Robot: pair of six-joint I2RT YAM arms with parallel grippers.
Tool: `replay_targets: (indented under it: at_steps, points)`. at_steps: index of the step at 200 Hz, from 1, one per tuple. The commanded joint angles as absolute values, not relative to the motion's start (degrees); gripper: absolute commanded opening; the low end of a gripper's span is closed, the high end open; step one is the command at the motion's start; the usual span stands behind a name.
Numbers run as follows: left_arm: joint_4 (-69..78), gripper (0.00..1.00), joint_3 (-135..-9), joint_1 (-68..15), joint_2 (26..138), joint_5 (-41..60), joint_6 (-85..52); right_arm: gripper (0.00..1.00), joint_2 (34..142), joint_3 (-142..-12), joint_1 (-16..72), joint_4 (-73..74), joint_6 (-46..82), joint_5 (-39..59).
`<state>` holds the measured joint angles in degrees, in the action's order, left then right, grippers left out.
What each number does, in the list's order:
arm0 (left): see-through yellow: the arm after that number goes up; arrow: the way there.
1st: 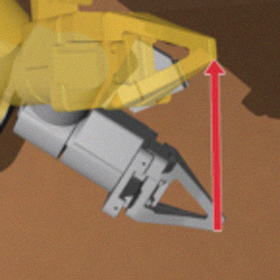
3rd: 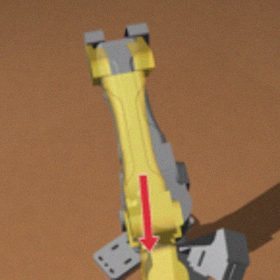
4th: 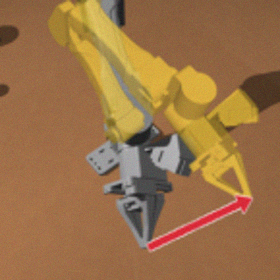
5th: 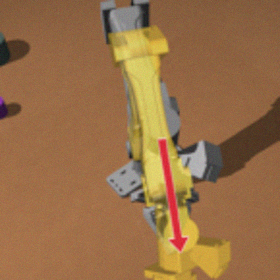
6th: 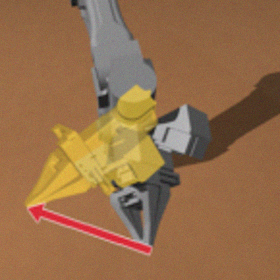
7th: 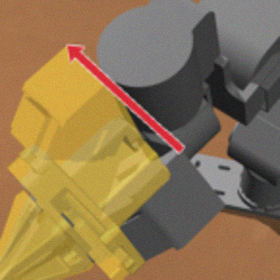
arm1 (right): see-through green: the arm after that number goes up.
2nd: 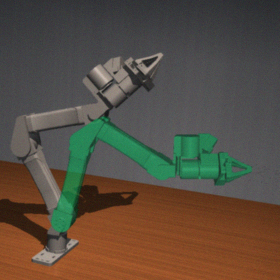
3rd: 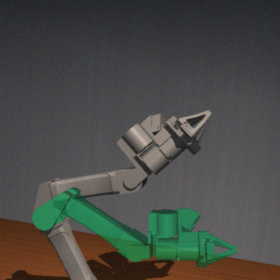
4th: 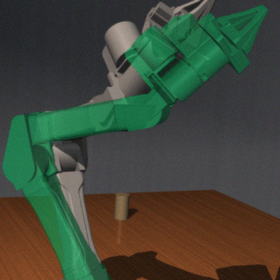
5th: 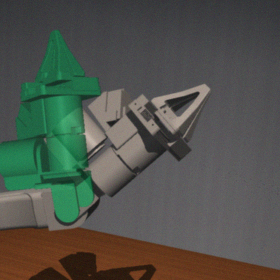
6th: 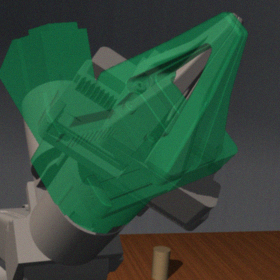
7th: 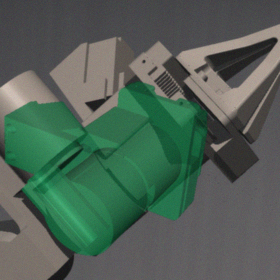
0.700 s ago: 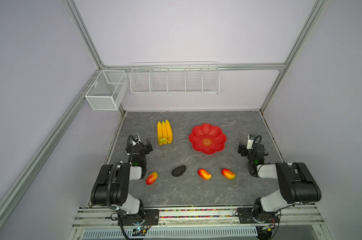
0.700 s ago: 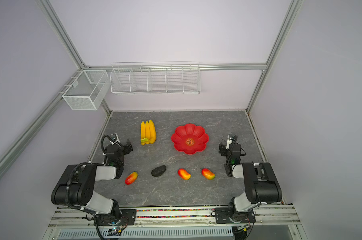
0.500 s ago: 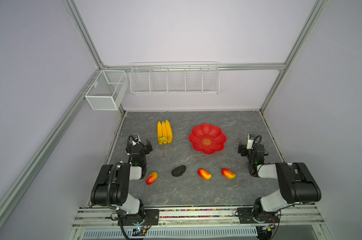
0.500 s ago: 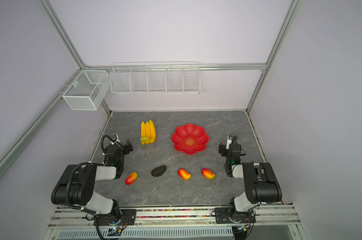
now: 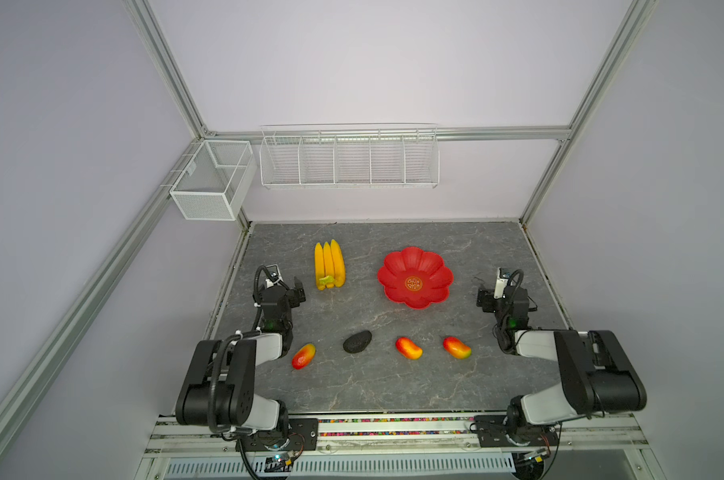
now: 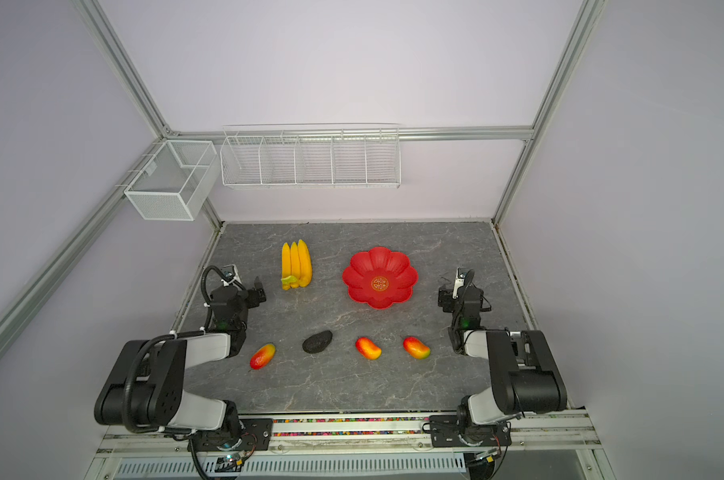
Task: Place and organize the fake fruits in the fruit bowl
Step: 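Grasp the yellow banana stem with the left gripper while the right arm advances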
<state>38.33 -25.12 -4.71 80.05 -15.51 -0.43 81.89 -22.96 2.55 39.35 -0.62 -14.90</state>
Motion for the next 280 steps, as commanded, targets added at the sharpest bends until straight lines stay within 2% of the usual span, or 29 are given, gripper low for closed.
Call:
replay_targets:
  at_steps: [1, 14, 29, 48, 62, 78, 96, 128, 156, 177, 220, 261, 280]
  points:
    - [21.27, 0.94, -33.9, -5.01, 71.02, -13.82, 3.43, 0.89, 71.74, -28.98, 3.99, 24.02, -0.78, -17.67]
    - [14.09, 0.92, -38.13, -5.01, 67.62, -12.17, 4.63, 0.88, 68.08, -31.58, 4.82, 17.24, 0.2, -16.64]
    - [7.66, 0.9, -42.69, -5.01, 65.76, -7.92, 7.15, 0.88, 65.09, -36.08, 6.43, 8.66, 0.46, -6.7]
    - [-2.41, 0.87, -48.72, -5.02, 67.75, 0.48, 17.78, 0.88, 65.37, -40.61, 11.36, 3.05, 1.64, 2.55]
    - [-9.3, 0.83, -51.43, -5.01, 71.24, 7.55, 28.98, 0.88, 67.68, -44.85, 19.01, -1.4, 3.42, 7.57]
    - [-16.82, 0.72, -54.04, -5.01, 74.9, 13.68, 38.32, 0.88, 68.98, -46.95, 27.58, -3.19, 3.95, 7.18]
    - [-17.0, 0.69, -53.7, -5.03, 77.19, 19.7, 39.84, 0.88, 69.31, -46.51, 36.28, -0.75, 7.08, 4.66]
    - [-10.04, 0.67, -51.4, -5.01, 80.53, 27.52, 39.06, 0.88, 71.94, -45.91, 44.24, 2.19, 11.04, 4.81]
    - [-12.91, 0.67, -53.16, -5.01, 84.27, 30.16, 41.71, 0.88, 72.85, -44.37, 46.88, 3.87, 12.9, 4.44]
    - [-10.06, 0.67, -52.78, -5.01, 86.13, 28.31, 41.18, 0.88, 73.53, -44.45, 47.24, 3.41, 12.63, 4.1]
    - [-7.12, 0.66, -53.33, -5.01, 90.13, 31.11, 40.73, 0.88, 73.91, -45.33, 47.24, 1.5, 11.2, 2.14]
    - [-7.38, 0.54, -56.08, -6.23, 96.24, 32.18, 41.08, 0.88, 73.52, -44.5, 46.93, 1.33, 13.14, 1.29]
    - [-8.44, 0.43, -57.39, -6.24, 98.39, 31.76, 41.5, 0.88, 72.7, -43.76, 46.25, 1.35, 14.6, 1.12]
